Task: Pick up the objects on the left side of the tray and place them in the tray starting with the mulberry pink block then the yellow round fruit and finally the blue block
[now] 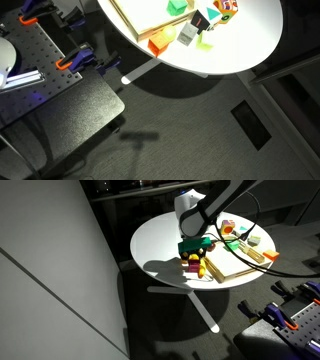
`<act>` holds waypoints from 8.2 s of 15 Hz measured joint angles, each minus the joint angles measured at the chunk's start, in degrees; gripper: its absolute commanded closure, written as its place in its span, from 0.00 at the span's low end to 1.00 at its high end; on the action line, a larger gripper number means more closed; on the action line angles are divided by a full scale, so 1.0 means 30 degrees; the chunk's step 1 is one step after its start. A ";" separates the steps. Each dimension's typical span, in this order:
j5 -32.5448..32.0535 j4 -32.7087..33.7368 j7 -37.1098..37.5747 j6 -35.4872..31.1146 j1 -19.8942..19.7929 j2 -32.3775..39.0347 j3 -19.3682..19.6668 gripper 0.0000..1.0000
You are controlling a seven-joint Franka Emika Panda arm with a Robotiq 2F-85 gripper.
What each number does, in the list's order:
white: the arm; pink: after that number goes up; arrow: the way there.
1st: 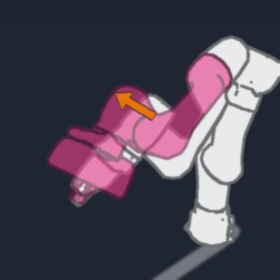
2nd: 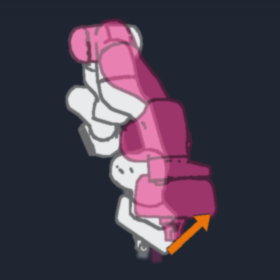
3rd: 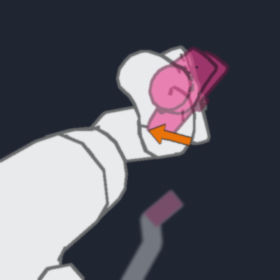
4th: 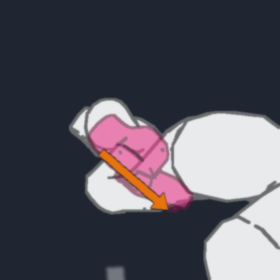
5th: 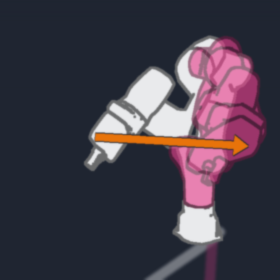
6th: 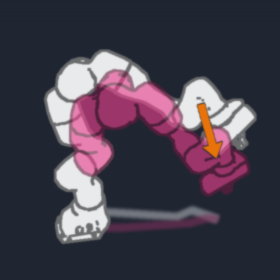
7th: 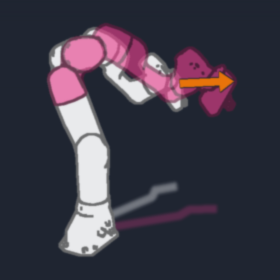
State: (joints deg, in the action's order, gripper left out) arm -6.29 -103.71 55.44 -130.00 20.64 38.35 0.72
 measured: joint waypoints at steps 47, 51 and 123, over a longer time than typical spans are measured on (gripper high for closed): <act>-0.0384 -0.2327 -0.1268 0.0062 -0.2739 -0.3984 -0.0127 0.00; -0.0389 -0.2331 -0.3060 -0.0910 -0.2306 -0.3546 -0.0269 0.00; 0.0104 -0.1148 -0.7961 -0.0094 -0.3017 -0.1386 0.1314 0.58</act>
State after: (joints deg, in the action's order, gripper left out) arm -5.97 -107.15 31.55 -130.29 11.59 34.19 4.66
